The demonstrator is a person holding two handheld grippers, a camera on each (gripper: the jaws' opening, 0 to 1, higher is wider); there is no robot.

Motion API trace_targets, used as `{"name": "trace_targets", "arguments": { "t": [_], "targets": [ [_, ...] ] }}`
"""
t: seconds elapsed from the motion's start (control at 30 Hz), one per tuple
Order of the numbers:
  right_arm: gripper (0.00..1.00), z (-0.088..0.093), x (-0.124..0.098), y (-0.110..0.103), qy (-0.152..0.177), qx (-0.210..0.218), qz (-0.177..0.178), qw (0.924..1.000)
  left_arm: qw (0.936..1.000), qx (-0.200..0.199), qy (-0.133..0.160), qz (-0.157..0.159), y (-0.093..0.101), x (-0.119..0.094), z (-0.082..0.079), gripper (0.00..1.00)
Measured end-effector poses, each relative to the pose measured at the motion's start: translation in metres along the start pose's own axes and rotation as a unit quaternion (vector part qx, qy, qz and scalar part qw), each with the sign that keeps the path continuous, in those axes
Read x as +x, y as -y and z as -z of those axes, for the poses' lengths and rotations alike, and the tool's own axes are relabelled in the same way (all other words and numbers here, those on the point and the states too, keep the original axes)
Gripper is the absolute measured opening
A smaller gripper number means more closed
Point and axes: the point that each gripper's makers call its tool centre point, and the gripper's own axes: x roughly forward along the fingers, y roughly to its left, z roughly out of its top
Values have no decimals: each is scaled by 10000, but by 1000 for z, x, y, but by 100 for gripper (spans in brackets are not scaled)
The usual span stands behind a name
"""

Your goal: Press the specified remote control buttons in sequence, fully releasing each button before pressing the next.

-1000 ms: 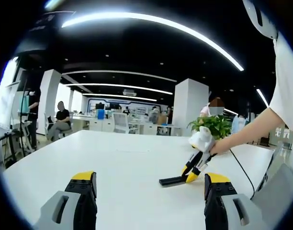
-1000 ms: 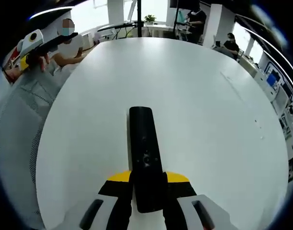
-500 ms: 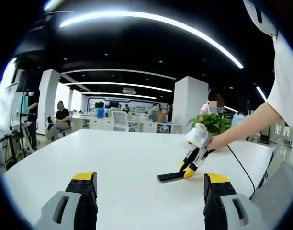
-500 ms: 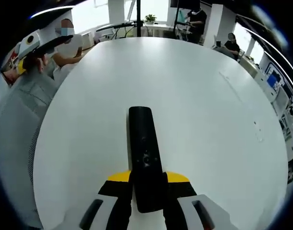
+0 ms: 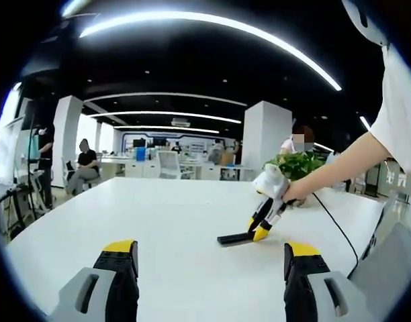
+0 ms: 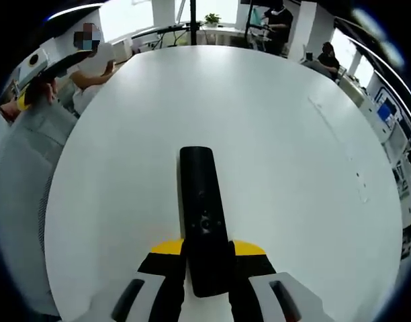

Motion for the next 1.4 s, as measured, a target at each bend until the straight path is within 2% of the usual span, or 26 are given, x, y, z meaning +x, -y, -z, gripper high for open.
{"name": "trace_targets", "arguments": {
  "t": [0.53, 0.63, 0.67, 0.73, 0.8, 0.83, 0.9, 0.93, 0.97, 1.03, 1.07, 1.13, 1.2, 1.23, 1.3, 1.4],
  "targets": [
    [22, -3, 2, 13, 53, -63, -27, 10000, 10000, 17, -76, -3, 0, 0, 3, 91],
    [27, -3, 2, 15, 109, -72, -16, 9999, 10000, 23, -71, -3, -1, 0, 2, 91],
    [32, -1, 2, 23, 124, 211, 212, 9995, 10000, 17, -74, -6, -1, 0, 2, 91],
    [40, 3, 0, 29, 182, 820, 440, 9955, 10000, 33, -76, -36, -2, 0, 2, 91],
    [39, 3, 1, 28, 410, 959, 377, 9938, 9999, 16, -74, -78, -4, 0, 3, 90],
    [39, 5, 0, 29, 405, 789, 411, 9952, 9999, 4, -62, -91, -4, -1, 2, 90],
    [39, 6, -1, 29, 559, 1026, 565, 9915, 9999, -25, -36, -113, -5, -1, 1, 90],
    [43, 7, -2, 33, 701, 1259, 755, 9867, 9999, -36, -27, -108, -5, -1, 1, 90],
    [51, 7, -1, 34, 803, 1447, 810, 9829, 9999, -33, -43, -104, -5, -1, 2, 90],
    [69, -4, -4, 33, 1429, 1906, 944, 9666, 9999, -4, -117, -98, -5, 0, 4, 90],
    [71, -8, -9, 32, 1712, 2191, 978, 9556, 9998, 22, -149, -98, -5, 0, 5, 89],
    [68, -10, -17, 30, 1997, 2481, 1089, 9416, 9998, 20, -160, -107, -5, 0, 6, 89],
    [70, -15, -27, 26, 2325, 2649, 1237, 9276, 9999, -4, -135, -106, -5, 0, 5, 89],
    [74, -19, -36, 25, 2609, 2736, 1377, 9155, 9999, -53, -67, -73, -4, -1, 3, 89],
    [76, -23, -50, 17, 2999, 2814, 1474, 8995, 9999, -108, 20, -48, -4, -1, 0, 89],
    [81, -24, -69, 3, 3297, 2705, 1684, 8887, 9999, -115, 59, -51, -4, -1, -2, 90]
  ]
}}
